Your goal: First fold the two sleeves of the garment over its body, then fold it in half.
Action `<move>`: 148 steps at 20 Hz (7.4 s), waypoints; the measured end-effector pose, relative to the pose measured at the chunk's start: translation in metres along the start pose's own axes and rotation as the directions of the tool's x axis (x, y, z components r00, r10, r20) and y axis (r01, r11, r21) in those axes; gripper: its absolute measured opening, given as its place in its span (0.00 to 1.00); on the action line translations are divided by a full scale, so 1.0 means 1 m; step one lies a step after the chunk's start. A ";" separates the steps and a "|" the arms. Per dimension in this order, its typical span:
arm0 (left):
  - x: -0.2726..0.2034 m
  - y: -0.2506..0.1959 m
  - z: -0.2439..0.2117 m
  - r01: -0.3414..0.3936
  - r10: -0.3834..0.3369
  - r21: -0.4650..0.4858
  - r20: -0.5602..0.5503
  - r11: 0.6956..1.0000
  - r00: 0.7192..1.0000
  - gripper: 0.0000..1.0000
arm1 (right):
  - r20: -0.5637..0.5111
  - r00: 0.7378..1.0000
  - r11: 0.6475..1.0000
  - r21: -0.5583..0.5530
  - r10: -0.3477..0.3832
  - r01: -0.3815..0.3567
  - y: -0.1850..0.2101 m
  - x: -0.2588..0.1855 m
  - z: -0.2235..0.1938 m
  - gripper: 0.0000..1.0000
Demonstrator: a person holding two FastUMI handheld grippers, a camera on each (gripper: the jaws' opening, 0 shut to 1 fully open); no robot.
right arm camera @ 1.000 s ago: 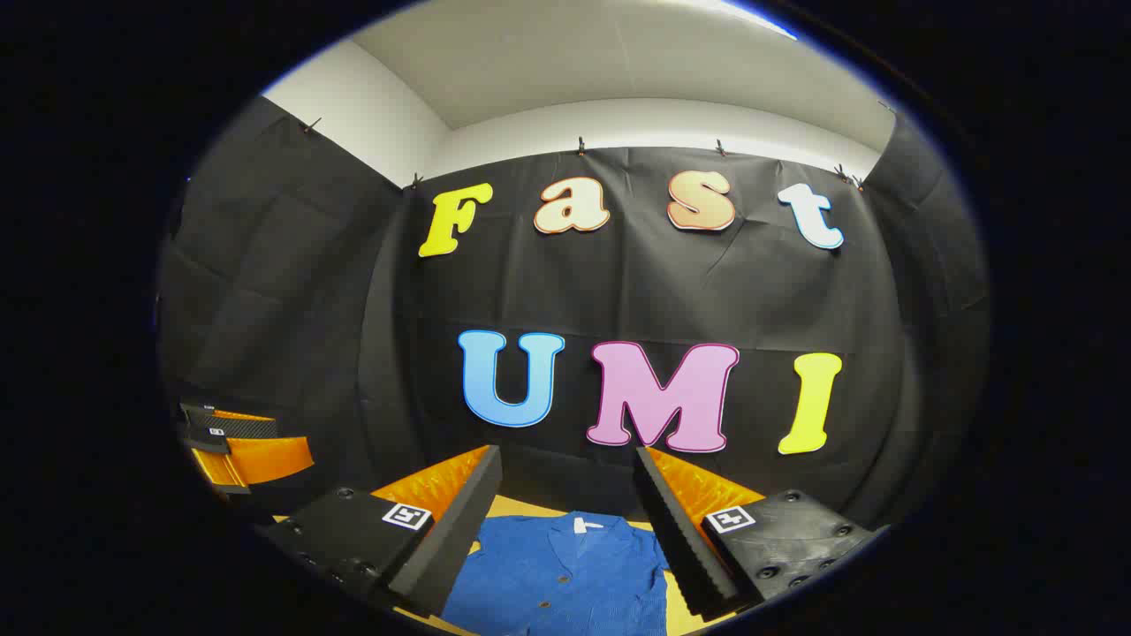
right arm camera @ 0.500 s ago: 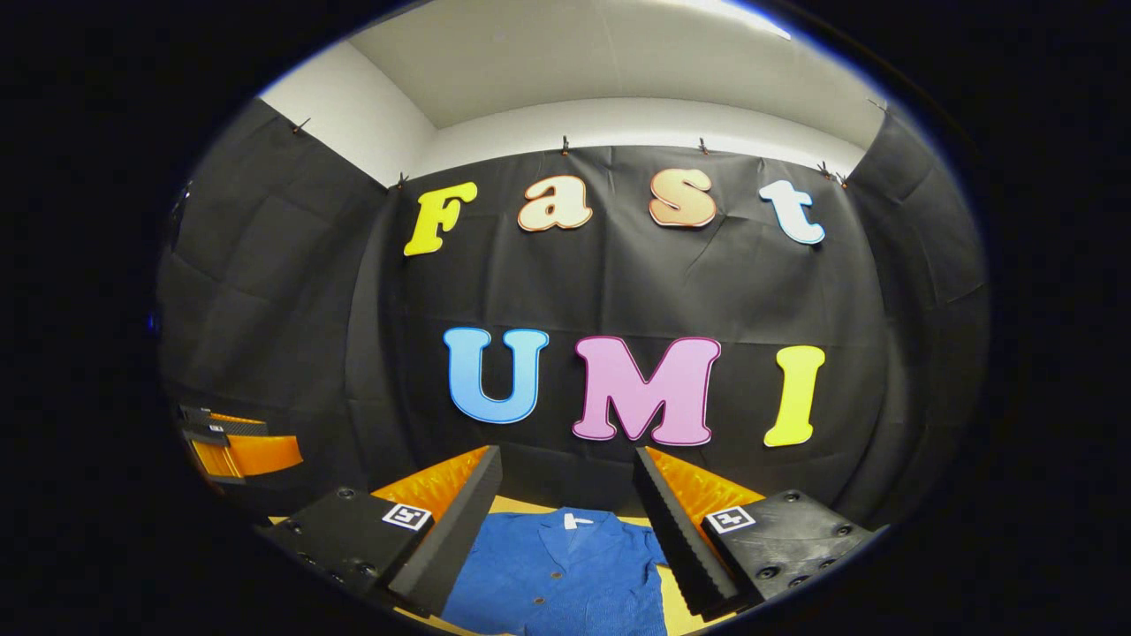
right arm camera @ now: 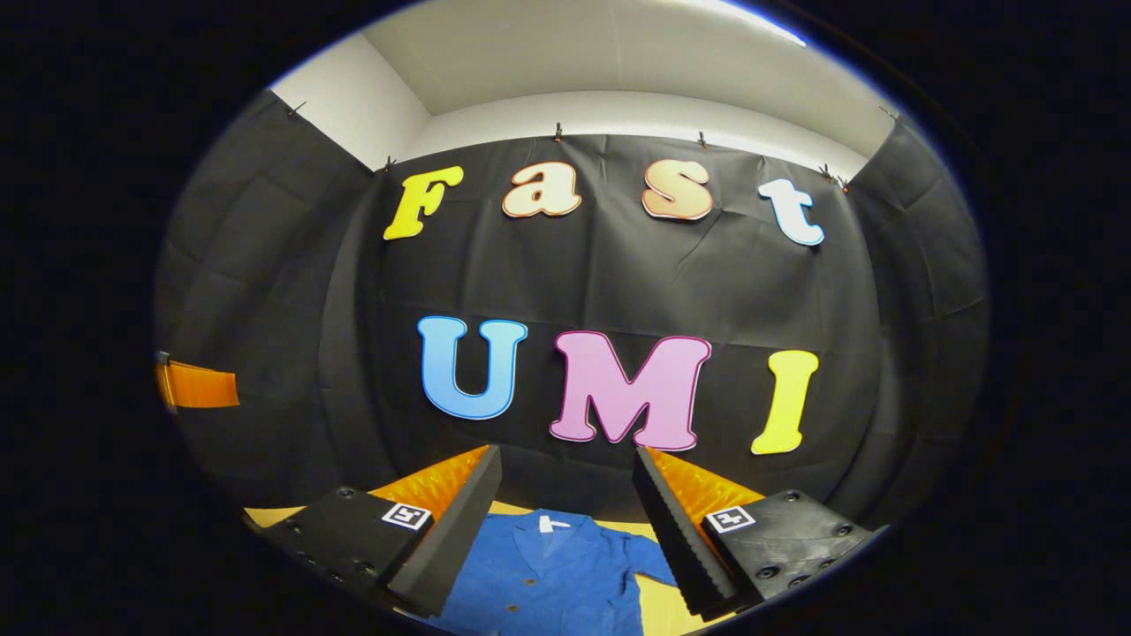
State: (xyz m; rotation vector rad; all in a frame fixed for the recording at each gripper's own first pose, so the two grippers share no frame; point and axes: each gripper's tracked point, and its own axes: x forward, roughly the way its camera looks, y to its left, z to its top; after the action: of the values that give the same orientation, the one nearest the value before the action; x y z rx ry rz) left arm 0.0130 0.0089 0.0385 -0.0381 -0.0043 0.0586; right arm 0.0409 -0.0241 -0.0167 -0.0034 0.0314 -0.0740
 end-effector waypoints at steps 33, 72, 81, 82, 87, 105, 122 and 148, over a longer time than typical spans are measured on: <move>0.041 0.011 -0.061 0.060 -0.060 0.002 -0.111 0.998 0.992 0.82 | -0.134 0.952 0.959 0.029 -0.274 0.280 -0.102 -0.079 -0.062 0.92; 0.124 -0.101 -0.176 0.090 -0.042 0.092 -0.431 0.992 0.901 0.82 | -0.833 0.214 0.622 -0.186 -0.511 0.761 -0.441 -0.050 -0.485 0.99; 0.132 -0.113 -0.174 0.075 -0.009 0.137 -0.432 0.988 0.902 0.83 | -0.871 0.199 0.552 -0.094 -0.448 0.828 -0.451 -0.064 -0.497 0.97; 0.131 -0.113 -0.174 0.075 -0.007 0.141 -0.431 0.987 0.902 0.83 | -0.872 0.204 0.560 -0.093 -0.445 0.823 -0.453 -0.063 -0.497 0.96; 0.128 -0.114 -0.173 0.057 0.007 0.138 -0.423 0.989 0.906 0.83 | -0.880 0.235 0.583 -0.057 -0.413 0.811 -0.443 -0.054 -0.499 0.63; 0.104 -0.067 -0.149 0.030 -0.018 0.027 -0.367 0.999 0.930 0.83 | -0.778 0.594 0.824 0.192 -0.203 0.533 -0.274 0.076 -0.406 0.00; 0.053 0.036 -0.149 -0.155 0.143 -0.007 -0.360 0.988 0.922 0.81 | -0.715 0.654 0.902 0.416 0.247 0.115 0.084 0.216 -0.375 0.04; 0.198 0.207 -0.322 -0.375 0.262 -0.143 -0.494 0.916 0.829 0.88 | -0.402 0.905 0.982 0.174 0.137 -0.072 0.032 0.164 -0.320 0.98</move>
State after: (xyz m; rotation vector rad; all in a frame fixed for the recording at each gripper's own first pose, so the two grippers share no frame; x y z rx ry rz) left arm 0.2005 0.2148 -0.2902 -0.2925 0.4834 0.3894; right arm 0.1963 -0.0051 -0.3414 0.1712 0.4508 0.0324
